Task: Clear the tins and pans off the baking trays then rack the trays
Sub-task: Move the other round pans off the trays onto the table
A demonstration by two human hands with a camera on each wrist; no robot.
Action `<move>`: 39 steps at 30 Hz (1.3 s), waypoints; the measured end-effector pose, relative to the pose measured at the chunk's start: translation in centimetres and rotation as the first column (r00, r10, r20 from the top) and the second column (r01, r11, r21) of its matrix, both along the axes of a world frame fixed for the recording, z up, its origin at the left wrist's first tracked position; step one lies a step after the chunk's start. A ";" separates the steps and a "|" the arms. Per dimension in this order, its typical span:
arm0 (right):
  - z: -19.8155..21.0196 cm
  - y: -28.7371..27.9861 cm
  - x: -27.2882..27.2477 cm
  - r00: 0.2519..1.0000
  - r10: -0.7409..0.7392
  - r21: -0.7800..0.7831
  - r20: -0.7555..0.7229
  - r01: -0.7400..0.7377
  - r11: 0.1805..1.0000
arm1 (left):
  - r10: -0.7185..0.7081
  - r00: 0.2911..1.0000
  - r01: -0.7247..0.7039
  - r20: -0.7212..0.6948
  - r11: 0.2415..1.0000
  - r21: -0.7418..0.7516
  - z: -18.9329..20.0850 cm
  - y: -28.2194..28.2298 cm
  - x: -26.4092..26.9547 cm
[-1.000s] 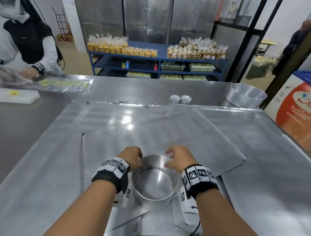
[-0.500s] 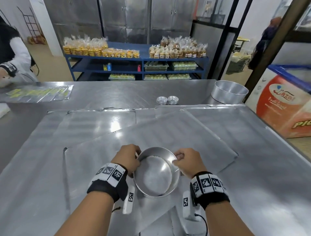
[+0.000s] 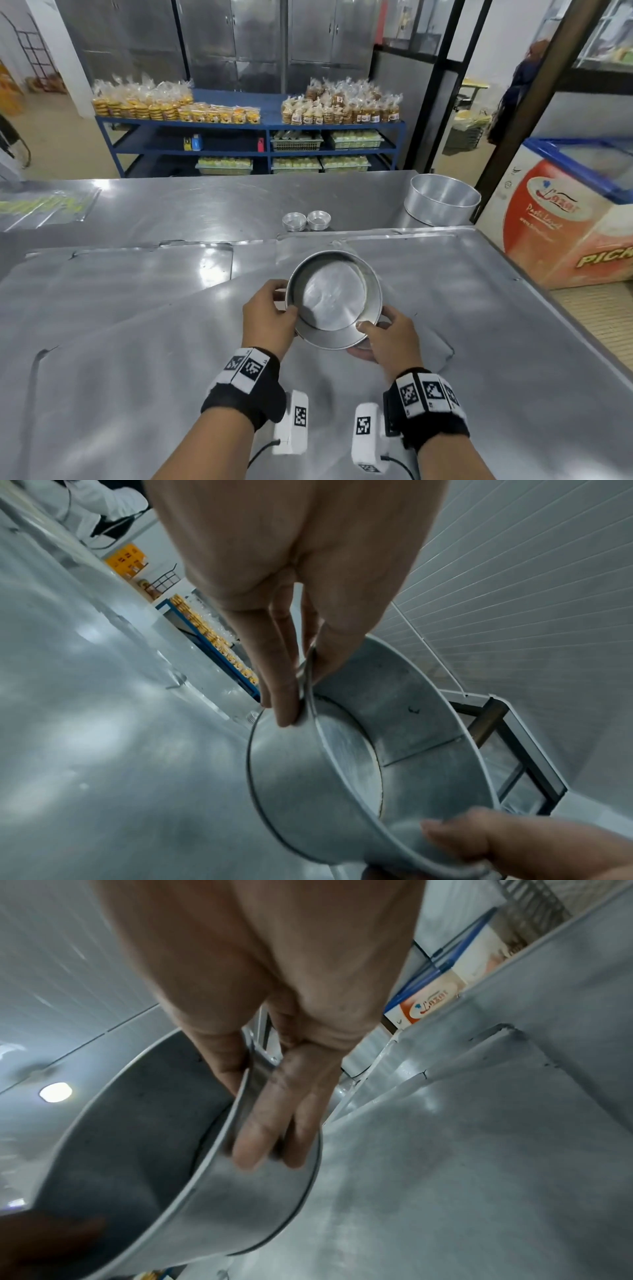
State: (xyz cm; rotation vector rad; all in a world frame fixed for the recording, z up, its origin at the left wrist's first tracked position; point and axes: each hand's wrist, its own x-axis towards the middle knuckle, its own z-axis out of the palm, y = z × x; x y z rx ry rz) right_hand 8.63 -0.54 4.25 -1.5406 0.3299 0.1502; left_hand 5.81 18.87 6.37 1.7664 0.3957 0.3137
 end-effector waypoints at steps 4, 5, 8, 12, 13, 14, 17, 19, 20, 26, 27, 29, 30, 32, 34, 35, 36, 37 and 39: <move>-0.7 -3.0 5.0 0.999 -0.053 0.033 0.011 0.053 0.998 | 0.031 0.999 -0.032 -0.010 0.999 -0.040 -1.2 -3.6 4.7; -1.0 -3.8 6.2 0.998 -0.060 0.037 0.009 0.060 0.998 | 0.037 0.999 -0.038 -0.026 0.997 -0.060 -1.6 -4.4 6.0; -2.1 -6.0 10.2 0.998 -0.066 0.058 -0.003 0.066 0.996 | 0.039 0.996 -0.051 -0.083 0.988 -0.145 -2.5 -6.7 9.8; -3.5 -8.3 16.0 0.999 -0.036 0.067 -0.001 0.035 0.997 | 0.004 0.990 -0.037 -0.138 0.970 -0.238 -3.9 -9.2 15.3; -3.9 -8.8 17.6 1.000 -0.029 0.073 0.002 0.029 0.997 | -0.010 0.990 -0.026 -0.143 0.969 -0.247 -4.2 -9.8 16.7; -4.1 -9.3 19.1 1.000 -0.023 0.080 0.007 0.022 0.997 | -0.023 0.990 -0.014 -0.139 0.967 -0.256 -4.6 -10.3 18.1; -4.5 -10.6 23.8 0.999 0.003 0.076 0.037 -0.006 0.997 | -0.046 0.992 0.012 -0.118 0.961 -0.275 -5.3 -11.6 22.3; -4.5 -11.3 27.0 0.998 0.019 0.068 0.053 -0.023 0.997 | -0.066 0.993 0.036 -0.096 0.957 -0.286 -5.6 -12.3 25.2; -4.6 -11.7 28.5 0.998 0.027 0.064 0.061 -0.031 0.997 | -0.075 0.993 0.048 -0.086 0.957 -0.285 -5.8 -12.6 26.6; -5.3 -13.0 37.1 0.989 0.091 0.037 0.118 -0.096 0.995 | -0.097 0.993 0.080 -0.064 0.972 -0.223 -7.3 -13.5 35.5; -5.6 -13.1 38.6 0.987 0.100 0.029 0.124 -0.104 0.994 | -0.092 0.993 0.076 -0.068 0.974 -0.211 -7.6 -13.6 37.0; -5.9 -13.3 41.3 0.984 0.117 0.019 0.133 -0.120 0.993 | -0.087 0.994 0.071 -0.070 0.977 -0.200 -8.1 -13.8 39.7; -6.1 -13.4 42.7 0.983 0.125 0.014 0.132 -0.128 0.992 | -0.091 0.994 0.076 -0.068 0.978 -0.195 -8.3 -13.8 41.0; -6.5 -13.5 45.3 0.981 0.145 -0.001 0.126 -0.146 0.989 | -0.108 0.991 0.094 -0.075 0.982 -0.164 -8.7 -13.8 43.4; -6.9 -13.7 47.6 0.978 0.158 -0.025 0.134 -0.156 0.987 | -0.118 0.989 0.104 -0.089 0.983 -0.149 -9.1 -13.8 45.8; -7.0 -13.8 48.5 0.975 0.171 -0.048 0.141 -0.166 0.985 | -0.115 0.989 0.100 -0.092 0.984 -0.148 -9.3 -13.7 46.9; -7.1 -13.9 49.4 0.974 0.183 -0.080 0.136 -0.174 0.982 | -0.113 0.988 0.097 -0.103 0.984 -0.149 -9.3 -13.7 47.8; -7.1 -13.9 50.0 0.972 0.196 -0.097 0.130 -0.184 0.978 | -0.114 0.987 0.095 -0.115 0.983 -0.155 -9.4 -13.7 48.7; -7.4 -14.0 51.4 0.972 0.202 -0.091 0.119 -0.192 0.977 | -0.123 0.983 0.101 -0.135 0.981 -0.164 -9.6 -13.6 50.1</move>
